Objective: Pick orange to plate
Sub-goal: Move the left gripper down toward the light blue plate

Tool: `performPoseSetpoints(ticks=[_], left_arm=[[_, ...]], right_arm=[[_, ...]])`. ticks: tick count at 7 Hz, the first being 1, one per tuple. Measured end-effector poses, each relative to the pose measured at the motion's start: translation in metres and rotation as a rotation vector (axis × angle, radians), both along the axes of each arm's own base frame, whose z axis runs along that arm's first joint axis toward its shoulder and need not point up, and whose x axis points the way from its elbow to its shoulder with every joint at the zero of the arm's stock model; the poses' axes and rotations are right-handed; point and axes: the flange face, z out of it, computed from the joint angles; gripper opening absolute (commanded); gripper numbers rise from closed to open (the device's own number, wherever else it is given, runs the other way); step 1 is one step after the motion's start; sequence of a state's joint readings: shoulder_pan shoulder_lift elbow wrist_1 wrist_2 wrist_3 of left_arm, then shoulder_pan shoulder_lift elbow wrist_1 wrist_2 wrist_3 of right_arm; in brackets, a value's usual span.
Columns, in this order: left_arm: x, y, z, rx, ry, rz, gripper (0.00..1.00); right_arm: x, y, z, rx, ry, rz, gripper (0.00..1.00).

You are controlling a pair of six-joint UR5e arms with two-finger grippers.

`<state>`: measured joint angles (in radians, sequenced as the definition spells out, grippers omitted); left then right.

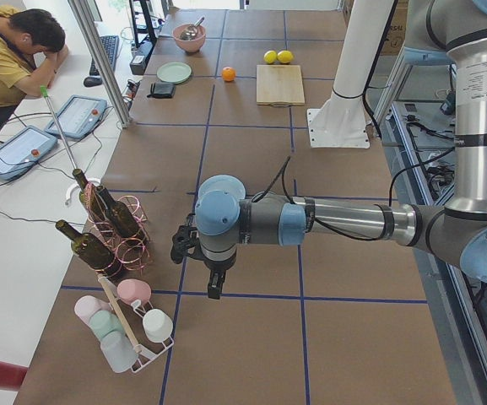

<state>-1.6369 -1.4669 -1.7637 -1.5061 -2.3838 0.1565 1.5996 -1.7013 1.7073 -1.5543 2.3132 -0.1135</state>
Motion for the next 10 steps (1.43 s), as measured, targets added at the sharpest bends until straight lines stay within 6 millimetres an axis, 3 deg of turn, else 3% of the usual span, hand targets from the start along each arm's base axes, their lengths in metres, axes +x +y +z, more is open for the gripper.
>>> performPoseSetpoints(ticks=[3,5,8,10], left_arm=[[0.001,-0.003,-0.014,0.03,-0.002,0.002,1.0],[0.002,-0.012,-0.036,0.116,-0.007,0.004,1.0],[0.002,-0.04,-0.088,0.512,-0.027,0.004,1.0],[0.019,-0.043,-0.102,0.668,0.015,-0.037,1.0]], right_arm=[[0.0,0.0,-0.001,0.002,0.004,0.002,1.0],[-0.001,-0.01,-0.017,0.085,-0.001,0.022,1.0],[-0.015,-0.025,-0.055,0.254,-0.081,0.076,1.0],[-0.026,-0.024,-0.065,0.274,-0.149,0.09,1.0]])
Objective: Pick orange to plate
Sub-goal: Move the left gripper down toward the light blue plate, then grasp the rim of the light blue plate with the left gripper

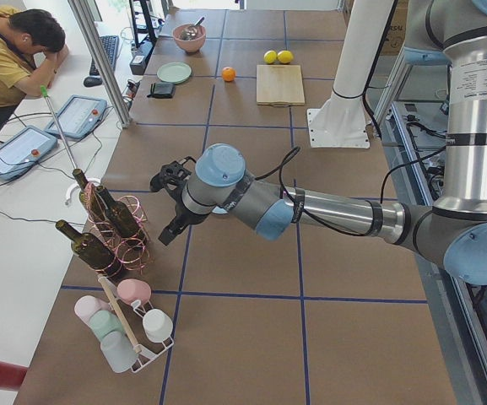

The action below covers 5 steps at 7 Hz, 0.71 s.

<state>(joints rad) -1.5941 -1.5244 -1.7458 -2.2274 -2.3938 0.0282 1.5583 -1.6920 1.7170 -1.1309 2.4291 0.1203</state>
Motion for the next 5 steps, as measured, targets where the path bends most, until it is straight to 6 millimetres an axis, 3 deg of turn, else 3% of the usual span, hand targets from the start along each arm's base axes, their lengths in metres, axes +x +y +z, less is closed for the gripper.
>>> performPoseSetpoints(ticks=[1,3,4,5], left_arm=[[0.035,-0.002,-0.009,-0.017,0.078,-0.011,1.0],[0.135,0.001,-0.02,-0.097,0.197,-0.015,1.0],[0.188,0.005,-0.019,-0.203,0.244,-0.065,0.9],[0.239,0.011,-0.012,-0.299,0.271,-0.148,0.73]], right_arm=[[-0.001,0.003,0.001,0.009,-0.013,0.004,1.0],[-0.002,0.008,0.004,0.013,-0.017,0.006,1.0],[-0.002,0.009,0.005,0.013,-0.016,0.007,1.0],[-0.002,0.009,0.005,0.011,-0.015,0.007,1.0]])
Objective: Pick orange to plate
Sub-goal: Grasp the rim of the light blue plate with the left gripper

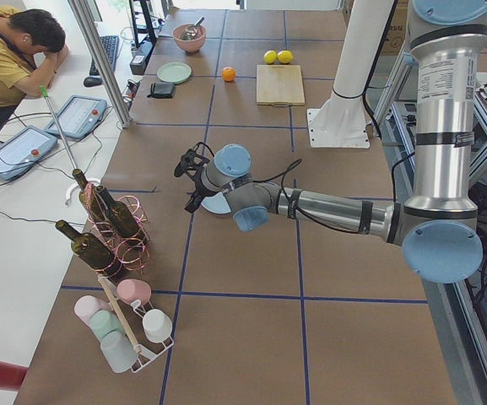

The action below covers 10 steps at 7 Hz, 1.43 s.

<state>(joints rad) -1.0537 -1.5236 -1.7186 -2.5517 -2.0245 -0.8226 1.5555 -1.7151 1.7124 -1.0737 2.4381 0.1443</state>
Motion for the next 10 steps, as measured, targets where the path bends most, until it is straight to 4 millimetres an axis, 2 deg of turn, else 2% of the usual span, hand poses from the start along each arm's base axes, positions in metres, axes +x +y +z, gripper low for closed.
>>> performPoseSetpoints(ticks=[1,2,4,5,7,9,10], left_arm=[[0.045,0.007,0.011,-0.089,0.014,-0.065,0.7],[0.074,0.011,0.022,-0.145,0.015,-0.118,0.7],[0.103,0.018,0.041,-0.187,-0.006,-0.154,0.68],[0.112,0.022,0.046,-0.19,-0.016,-0.149,0.61],[0.133,0.033,0.055,-0.19,-0.039,-0.125,0.44],[0.145,0.039,0.059,-0.189,-0.053,-0.109,0.0],[0.147,0.04,0.058,-0.185,-0.053,-0.105,0.0]], right_arm=[[0.0,0.001,0.001,-0.001,0.001,0.0,1.0],[0.0,0.001,0.002,-0.002,0.001,-0.001,1.0],[0.0,0.003,0.003,-0.005,0.002,0.0,1.0],[0.0,0.003,0.004,-0.006,0.002,0.0,1.0],[0.0,0.005,0.005,-0.007,0.003,-0.001,1.0],[0.0,0.007,0.008,-0.012,0.005,-0.001,1.0],[0.0,0.007,0.008,-0.013,0.004,0.0,1.0]])
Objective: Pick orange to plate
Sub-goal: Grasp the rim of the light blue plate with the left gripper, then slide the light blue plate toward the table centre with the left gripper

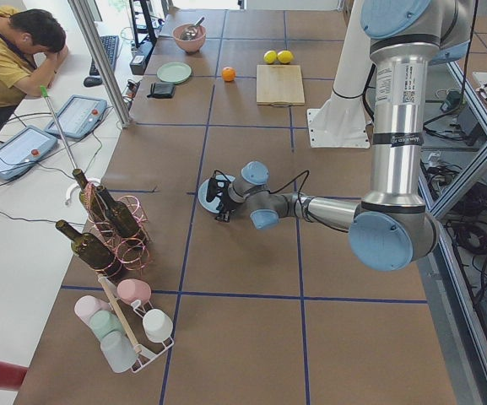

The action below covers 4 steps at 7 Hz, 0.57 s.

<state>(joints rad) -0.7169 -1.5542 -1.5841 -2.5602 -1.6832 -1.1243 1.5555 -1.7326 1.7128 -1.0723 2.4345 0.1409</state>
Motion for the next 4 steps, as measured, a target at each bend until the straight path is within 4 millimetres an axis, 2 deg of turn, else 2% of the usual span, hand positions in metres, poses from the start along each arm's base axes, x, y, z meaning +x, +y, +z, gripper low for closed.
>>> performPoseSetpoints(ticks=[1,2,4], left_arm=[[0.0,0.0,-0.005,0.009,0.006,0.003,0.0],[0.0,0.001,-0.019,0.026,0.025,0.006,0.0],[0.001,-0.001,-0.063,0.078,0.087,0.0,0.0]], right_arm=[[0.0,0.0,0.0,-0.001,0.0,0.001,1.0],[0.0,0.001,0.0,-0.003,-0.001,0.001,1.0],[0.0,0.001,0.0,-0.005,-0.002,0.002,1.0]])
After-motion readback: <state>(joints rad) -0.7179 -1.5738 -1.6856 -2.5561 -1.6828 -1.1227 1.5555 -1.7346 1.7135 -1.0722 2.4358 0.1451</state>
